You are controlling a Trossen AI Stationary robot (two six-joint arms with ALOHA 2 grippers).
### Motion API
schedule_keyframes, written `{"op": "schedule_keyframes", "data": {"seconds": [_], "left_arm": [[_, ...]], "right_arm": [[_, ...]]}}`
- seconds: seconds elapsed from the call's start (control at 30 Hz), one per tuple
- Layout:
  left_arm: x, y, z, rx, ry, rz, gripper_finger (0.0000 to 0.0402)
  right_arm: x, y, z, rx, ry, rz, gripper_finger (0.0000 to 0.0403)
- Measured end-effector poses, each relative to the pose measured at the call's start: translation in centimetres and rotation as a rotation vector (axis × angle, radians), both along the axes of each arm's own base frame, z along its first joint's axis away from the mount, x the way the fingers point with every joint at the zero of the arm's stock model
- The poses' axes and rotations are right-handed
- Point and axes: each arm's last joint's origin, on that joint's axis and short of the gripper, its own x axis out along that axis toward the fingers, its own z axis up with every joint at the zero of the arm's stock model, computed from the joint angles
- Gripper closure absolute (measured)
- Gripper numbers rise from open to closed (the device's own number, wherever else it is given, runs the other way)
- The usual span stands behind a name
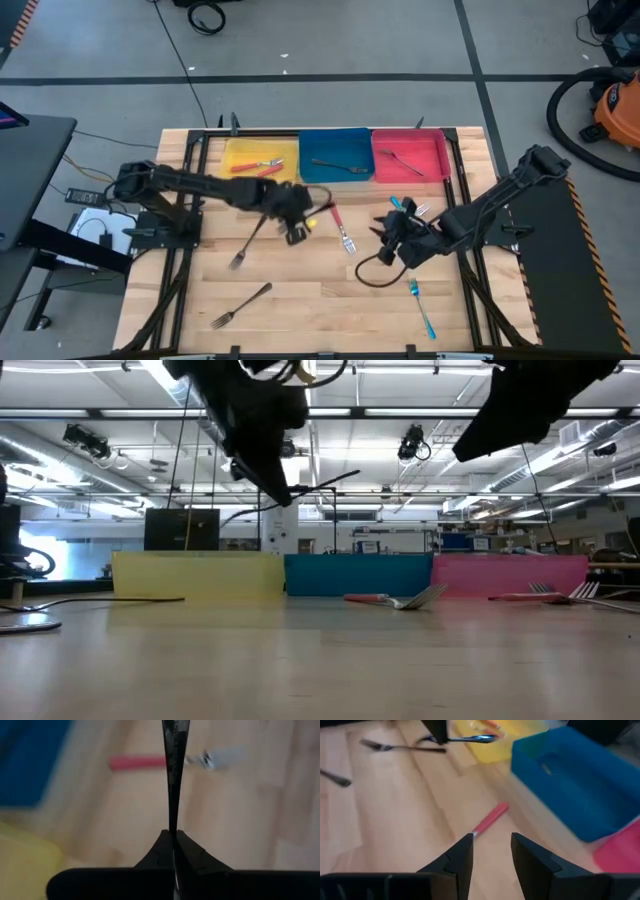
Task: Sort silverware by color (type)
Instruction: Put the bottom right black fork into the blue bin
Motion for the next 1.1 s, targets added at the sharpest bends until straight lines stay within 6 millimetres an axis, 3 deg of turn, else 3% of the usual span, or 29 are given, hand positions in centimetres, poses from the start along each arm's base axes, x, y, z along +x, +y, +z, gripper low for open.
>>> {"op": "schedule_keyframes", "data": {"seconds": [0.27,0.57,0.77,1.1], "left_arm": [[0.2,6.0,0.6,0.087,-0.062,-0.031,0.0401],[1.1,10.8,5.2,0.299,-0.251,-0.071,0.0401],[0.5,13.6,6.4,0.404,-0.242,-0.080,0.0401],[-0.2,18.9,5.5,0.403,-0.308,-0.099,0.0401]], "right_arm": [[0.6,-1.8,0.3,-0.068,0.034,-0.022,0.0262],[1.5,-4.5,0.4,-0.127,0.074,-0.087,0.0262],[1.8,-6.3,0.4,-0.202,0.134,-0.113,0.0262],[0.7,-11.7,2.7,-0.351,0.130,-0.361,0.0262]]}}
